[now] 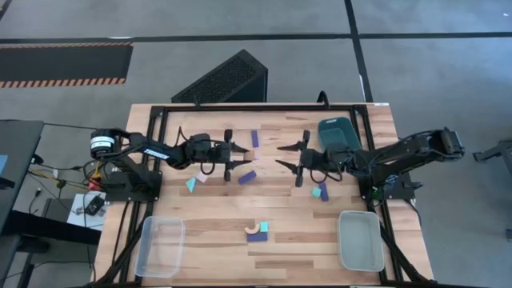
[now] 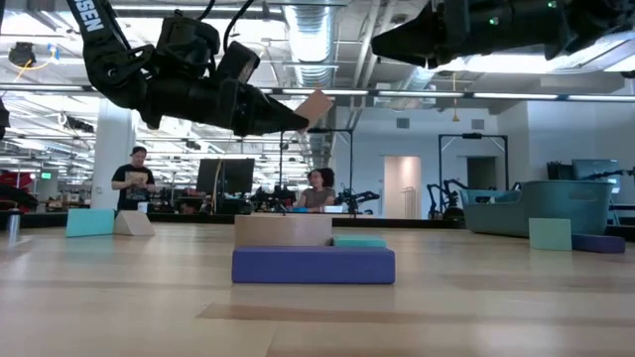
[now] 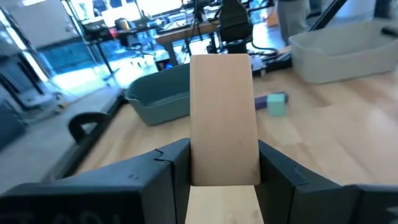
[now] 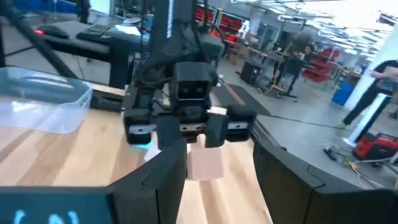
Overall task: Sort & place blocks by color
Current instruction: Put the top center light brown block into the light green bin
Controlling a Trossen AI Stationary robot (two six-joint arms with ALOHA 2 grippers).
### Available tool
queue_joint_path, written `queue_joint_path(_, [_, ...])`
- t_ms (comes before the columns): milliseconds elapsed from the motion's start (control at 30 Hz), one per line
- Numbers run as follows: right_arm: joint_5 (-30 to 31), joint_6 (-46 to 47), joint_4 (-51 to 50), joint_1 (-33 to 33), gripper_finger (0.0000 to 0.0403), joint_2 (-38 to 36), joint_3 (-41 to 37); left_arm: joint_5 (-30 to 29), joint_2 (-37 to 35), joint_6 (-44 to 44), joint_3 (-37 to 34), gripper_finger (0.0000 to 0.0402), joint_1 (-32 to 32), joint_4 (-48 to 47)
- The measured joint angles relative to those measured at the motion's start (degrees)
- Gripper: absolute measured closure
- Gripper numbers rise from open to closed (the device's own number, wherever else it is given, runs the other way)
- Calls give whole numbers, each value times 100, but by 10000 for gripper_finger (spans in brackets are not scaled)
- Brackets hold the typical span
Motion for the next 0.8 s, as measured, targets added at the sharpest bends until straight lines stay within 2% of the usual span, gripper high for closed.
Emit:
queue_joint_path(200, [9,1125,-81,-344,194,0,72,-563,0,425,0,288,-104,268])
queue_joint_path(367, [-11,1390,-171,-487,194,38,72,-663,0,471,4,287,-148,549])
queue_joint_path(467, [-133,1175,-2,-427,191,210,68,-663,0,380,4,287,-152,624])
queue_joint_path(600, [-263,560,716,-250,174,636,72,-673,0,410,4,287,-151,665])
queue_joint_path(800, [-5,179,1590,-188,140,1269,105,-671,0,488,7,287,-152,751])
